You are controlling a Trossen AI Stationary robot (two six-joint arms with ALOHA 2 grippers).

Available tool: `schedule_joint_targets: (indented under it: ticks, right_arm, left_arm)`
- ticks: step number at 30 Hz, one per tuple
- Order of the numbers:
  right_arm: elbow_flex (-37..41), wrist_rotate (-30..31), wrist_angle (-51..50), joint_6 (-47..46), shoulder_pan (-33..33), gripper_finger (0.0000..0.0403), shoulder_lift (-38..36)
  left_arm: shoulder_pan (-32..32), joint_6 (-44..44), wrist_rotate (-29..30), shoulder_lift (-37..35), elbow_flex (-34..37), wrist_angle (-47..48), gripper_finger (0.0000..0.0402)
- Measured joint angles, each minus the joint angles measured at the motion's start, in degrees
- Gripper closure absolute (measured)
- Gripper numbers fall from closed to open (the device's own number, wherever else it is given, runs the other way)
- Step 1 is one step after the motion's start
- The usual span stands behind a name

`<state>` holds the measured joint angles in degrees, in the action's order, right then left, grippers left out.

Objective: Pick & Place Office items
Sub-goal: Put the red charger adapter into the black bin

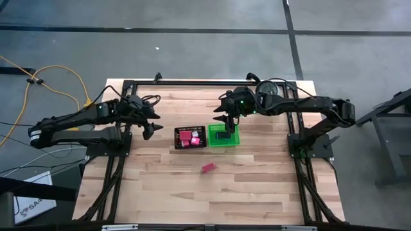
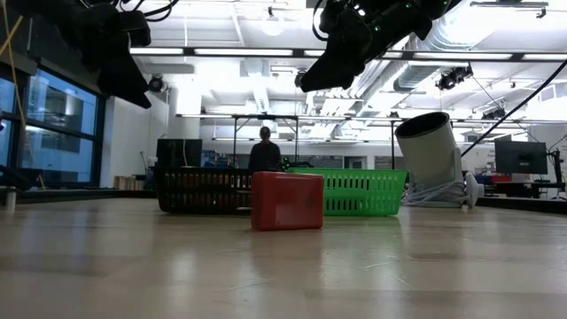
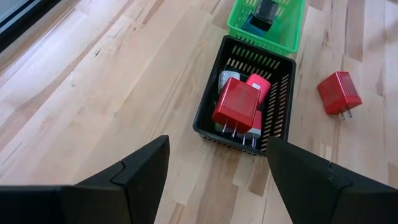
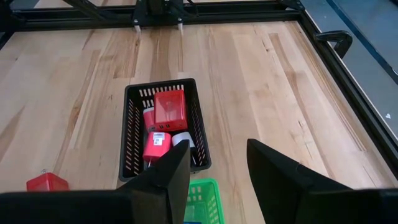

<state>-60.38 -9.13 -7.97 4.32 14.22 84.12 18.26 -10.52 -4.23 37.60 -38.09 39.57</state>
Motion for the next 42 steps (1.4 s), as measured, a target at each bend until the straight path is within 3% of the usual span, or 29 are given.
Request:
schedule_joint_targets:
  ticks: [26,31,37,42]
  right_arm:
    - [0.02,-0.02,0.24,0.02,0.02,0.0257,0.0]
    - [0.02,-2.56,2.45,0.0,-0.14,0.0257,0.0]
    - [0.0,6.19,4.85,0.0,-3.06,0.0257,0.0]
    - [0.02,2.82,8.21,3.57,-6.3,0.0257,1.41]
  left_arm:
    - [0.0,0.0,0.0,0.0,-0.02,0.0,0.014]
    - [-0.02,0.0,0.0,0.0,-0.02,0.0,0.014]
    - [-0.01,0.02,-0.01,0.0,-0.02,0.02,0.014]
    - [-0.02,0.01,-0.01,0.0,-0.02,0.0,0.014]
